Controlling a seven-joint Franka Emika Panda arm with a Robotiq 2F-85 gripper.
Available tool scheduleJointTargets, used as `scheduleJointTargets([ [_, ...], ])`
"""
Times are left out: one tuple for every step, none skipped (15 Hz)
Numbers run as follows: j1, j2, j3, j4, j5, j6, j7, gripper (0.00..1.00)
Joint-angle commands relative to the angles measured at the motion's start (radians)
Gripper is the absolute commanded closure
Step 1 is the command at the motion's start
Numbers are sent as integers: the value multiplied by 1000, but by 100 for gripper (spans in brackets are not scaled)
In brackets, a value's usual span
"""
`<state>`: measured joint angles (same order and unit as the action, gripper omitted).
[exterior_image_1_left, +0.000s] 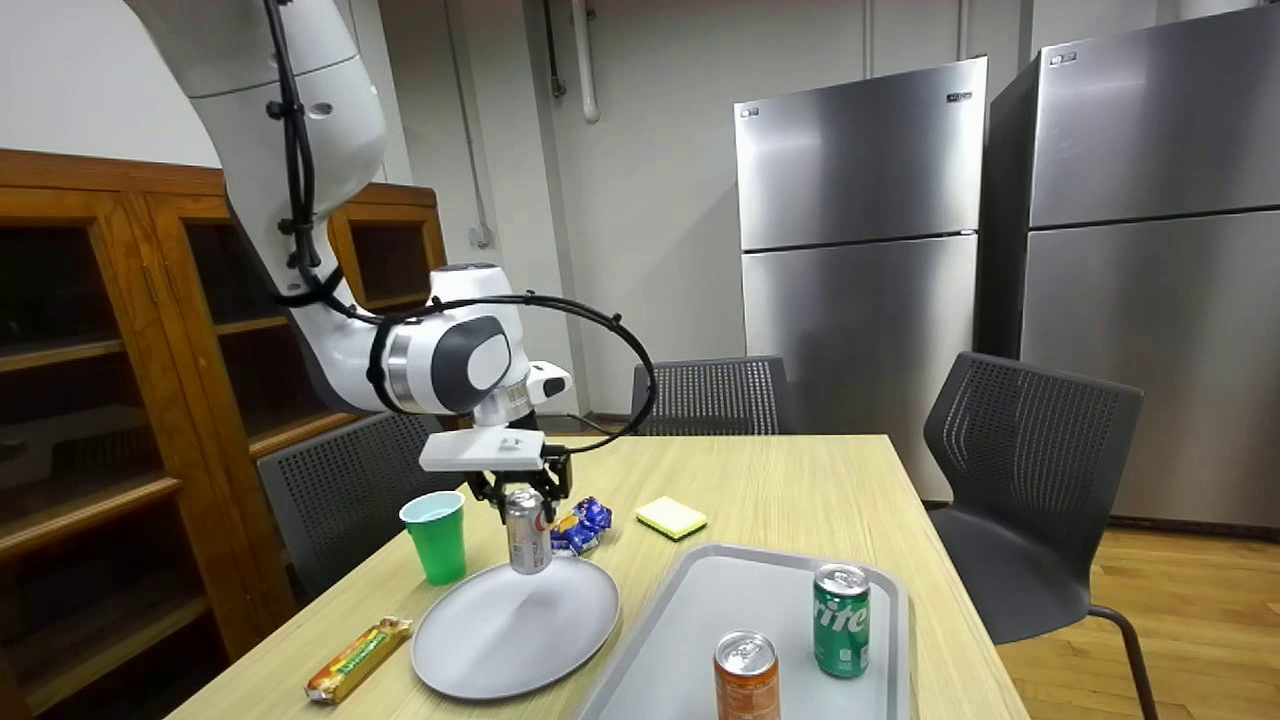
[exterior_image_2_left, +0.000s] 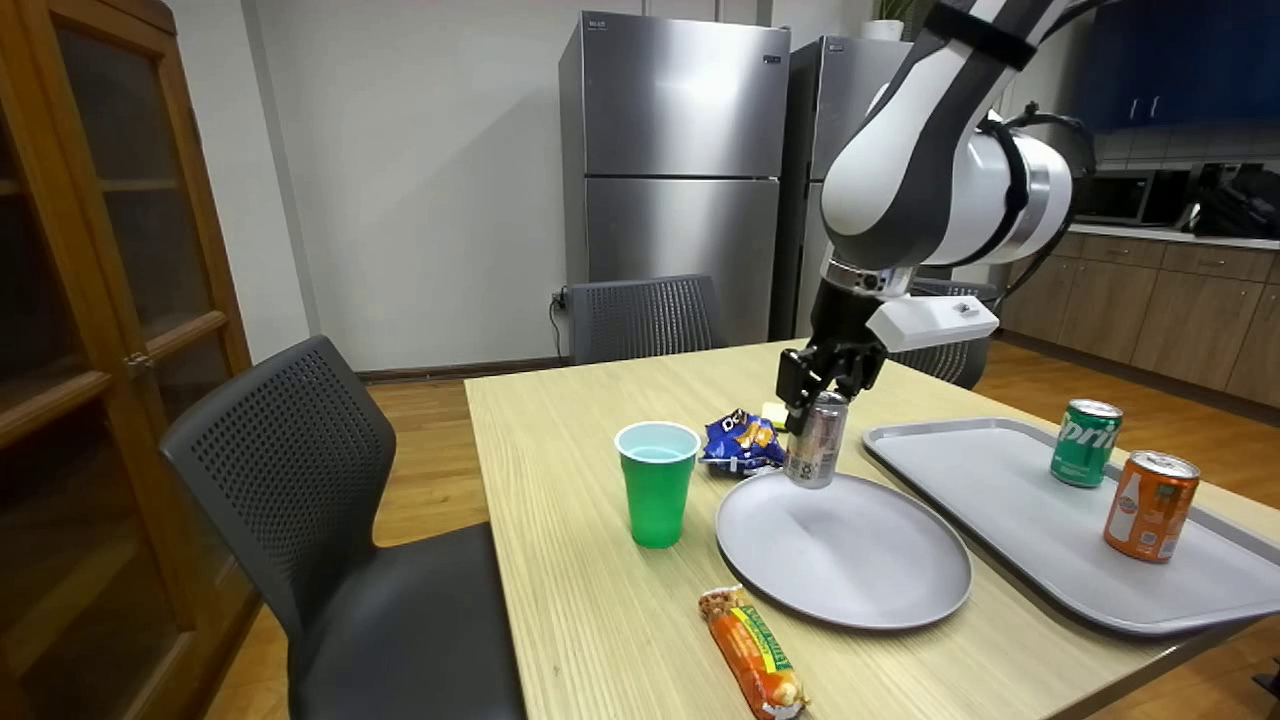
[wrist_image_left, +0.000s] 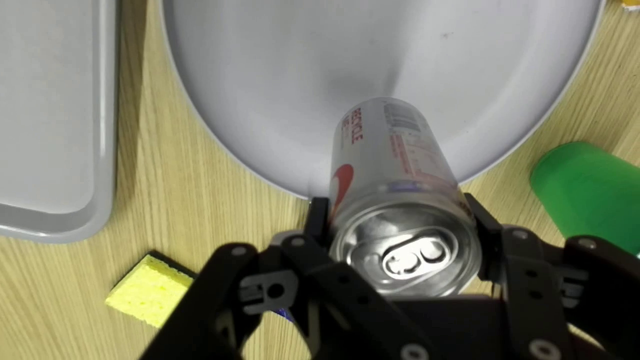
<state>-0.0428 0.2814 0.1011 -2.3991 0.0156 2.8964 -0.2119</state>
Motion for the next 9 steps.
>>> scheduleJointTargets([
  [27,-4,-21,-9,-53,27,9,61],
  [31,2,-25,-8,-64,29,12,61],
  [42,10,-39,-9,-84,42,22,61],
  [52,16,-53,-11,-104,59,32,61],
  [56,25,-60,-9,-114,66,36,61],
  [61,36,-70,-7,-124,77,39,61],
  [71,45,-84,-5,-137,87,48,61],
  [75,51,-90,-3,-141,89,50,61],
  [79,59,-96,-1,-144,91,52,61],
])
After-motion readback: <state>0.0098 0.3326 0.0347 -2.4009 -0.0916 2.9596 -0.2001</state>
